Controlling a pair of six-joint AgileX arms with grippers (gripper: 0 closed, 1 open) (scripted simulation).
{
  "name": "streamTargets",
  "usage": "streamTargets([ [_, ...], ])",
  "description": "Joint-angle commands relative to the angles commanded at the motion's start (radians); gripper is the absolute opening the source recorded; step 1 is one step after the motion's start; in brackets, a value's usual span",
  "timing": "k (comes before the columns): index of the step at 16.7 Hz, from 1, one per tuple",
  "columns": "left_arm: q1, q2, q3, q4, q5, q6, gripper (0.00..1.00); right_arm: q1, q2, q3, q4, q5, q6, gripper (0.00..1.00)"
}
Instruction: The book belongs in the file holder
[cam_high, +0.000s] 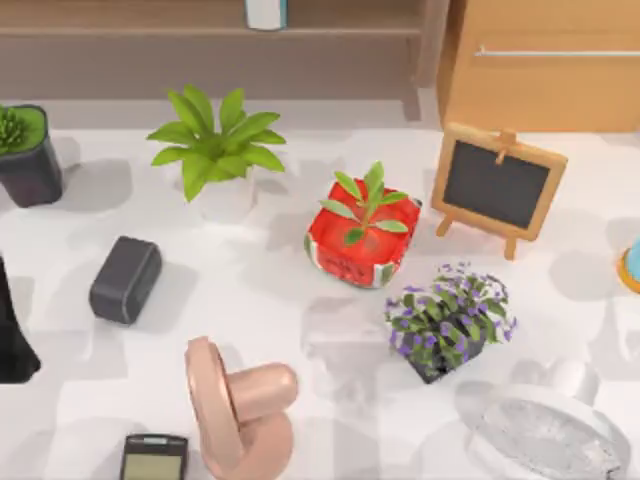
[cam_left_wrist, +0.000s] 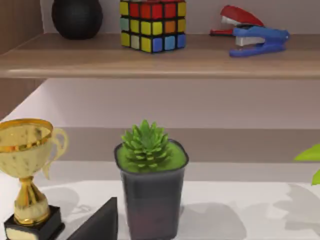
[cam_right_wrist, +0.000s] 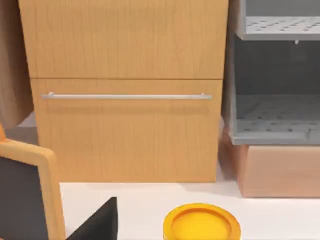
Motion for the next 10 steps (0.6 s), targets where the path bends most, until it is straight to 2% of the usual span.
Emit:
streamTargets([
  [5, 0.0, 0.0, 0.0, 0.0, 0.0, 0.0, 1.0, 0.023, 0.057, 0.048, 0.011, 0.018, -0.001, 1.0],
  [10, 0.0, 0.0, 0.0, 0.0, 0.0, 0.0, 1.0, 0.133, 0.339, 0.278, 0.063, 0.106, -0.008, 1.0],
])
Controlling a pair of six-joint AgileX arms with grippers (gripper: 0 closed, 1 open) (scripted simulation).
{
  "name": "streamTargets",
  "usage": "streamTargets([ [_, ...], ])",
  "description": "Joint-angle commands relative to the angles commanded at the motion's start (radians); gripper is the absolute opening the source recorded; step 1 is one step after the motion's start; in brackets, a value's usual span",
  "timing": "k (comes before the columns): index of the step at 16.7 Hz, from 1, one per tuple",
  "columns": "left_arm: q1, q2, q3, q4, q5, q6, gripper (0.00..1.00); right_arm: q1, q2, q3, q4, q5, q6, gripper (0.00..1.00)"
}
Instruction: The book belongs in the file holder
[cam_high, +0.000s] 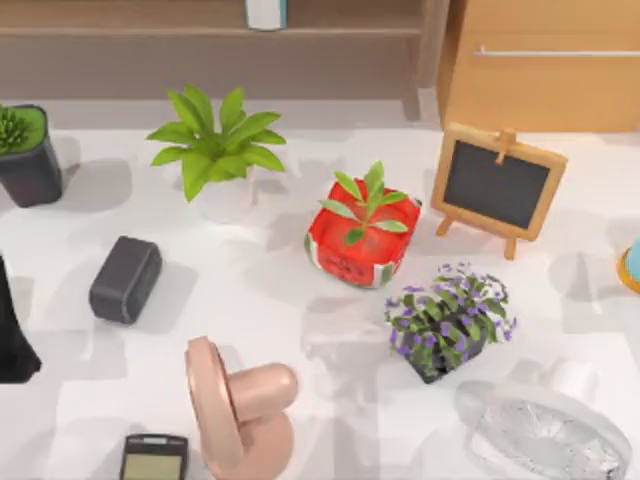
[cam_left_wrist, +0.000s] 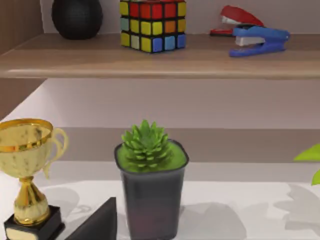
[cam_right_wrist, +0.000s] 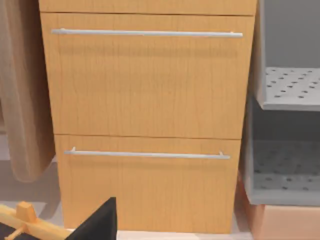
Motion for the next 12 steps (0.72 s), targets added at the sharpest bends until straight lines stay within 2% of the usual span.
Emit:
streamTargets([
  [12, 0.0, 0.0, 0.0, 0.0, 0.0, 0.0, 1.0, 0.413, 1.166, 0.94, 0.221, 0.372, -0.011, 1.0],
])
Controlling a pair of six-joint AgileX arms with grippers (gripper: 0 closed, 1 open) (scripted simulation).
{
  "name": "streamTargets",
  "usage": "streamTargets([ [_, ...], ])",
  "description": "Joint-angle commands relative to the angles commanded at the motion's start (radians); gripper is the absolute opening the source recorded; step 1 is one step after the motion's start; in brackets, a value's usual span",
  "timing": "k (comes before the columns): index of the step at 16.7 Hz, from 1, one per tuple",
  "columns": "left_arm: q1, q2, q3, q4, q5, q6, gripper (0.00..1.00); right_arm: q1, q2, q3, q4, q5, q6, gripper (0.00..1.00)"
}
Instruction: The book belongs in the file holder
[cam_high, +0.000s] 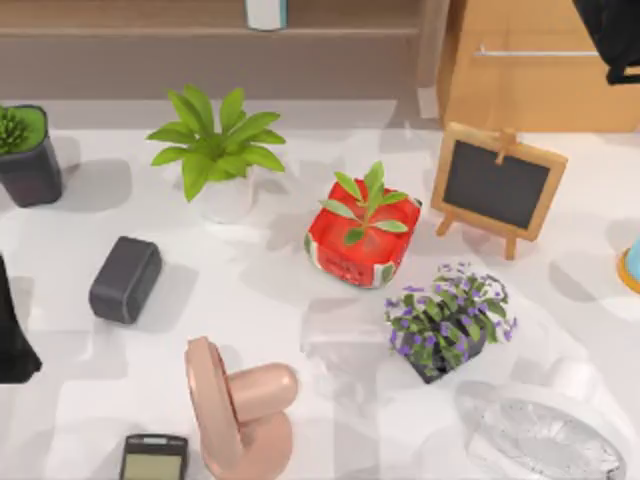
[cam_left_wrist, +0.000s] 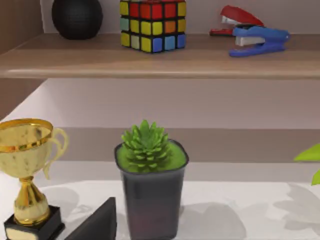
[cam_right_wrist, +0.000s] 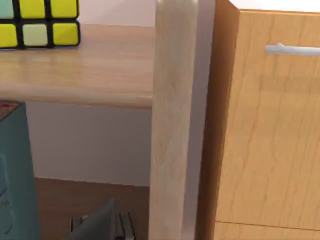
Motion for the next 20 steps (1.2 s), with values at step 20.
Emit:
streamTargets([
  [20, 0.0, 0.0, 0.0, 0.0, 0.0, 0.0, 1.0, 0.225, 0.972, 0.783, 0.192, 0.332, 0.009, 1.0],
])
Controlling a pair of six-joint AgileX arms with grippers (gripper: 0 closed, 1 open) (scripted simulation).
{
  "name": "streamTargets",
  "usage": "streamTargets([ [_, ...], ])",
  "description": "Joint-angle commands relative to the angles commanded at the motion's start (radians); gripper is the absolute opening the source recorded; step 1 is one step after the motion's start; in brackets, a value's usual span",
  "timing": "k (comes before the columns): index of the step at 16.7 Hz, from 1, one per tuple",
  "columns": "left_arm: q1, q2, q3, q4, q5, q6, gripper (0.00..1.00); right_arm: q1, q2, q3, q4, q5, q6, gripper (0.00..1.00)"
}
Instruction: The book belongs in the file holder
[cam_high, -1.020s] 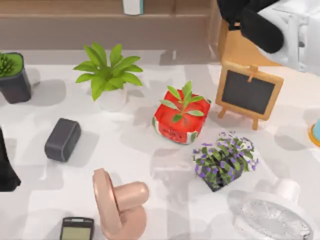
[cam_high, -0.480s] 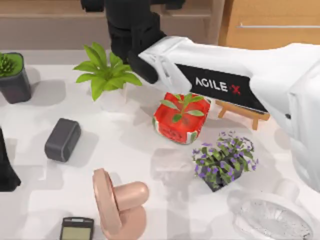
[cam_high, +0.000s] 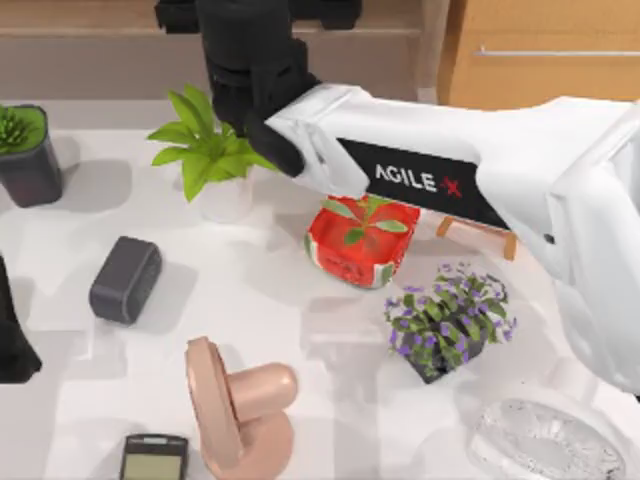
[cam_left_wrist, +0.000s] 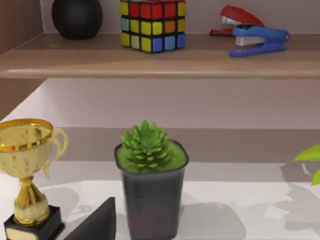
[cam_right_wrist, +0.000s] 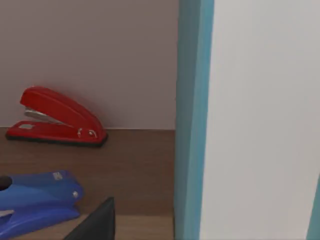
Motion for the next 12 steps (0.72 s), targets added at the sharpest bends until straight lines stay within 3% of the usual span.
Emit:
streamTargets([
  [12, 0.0, 0.0, 0.0, 0.0, 0.0, 0.0, 1.0, -0.02, 0.073, 0.138, -0.059, -0.023, -0.001, 1.0],
])
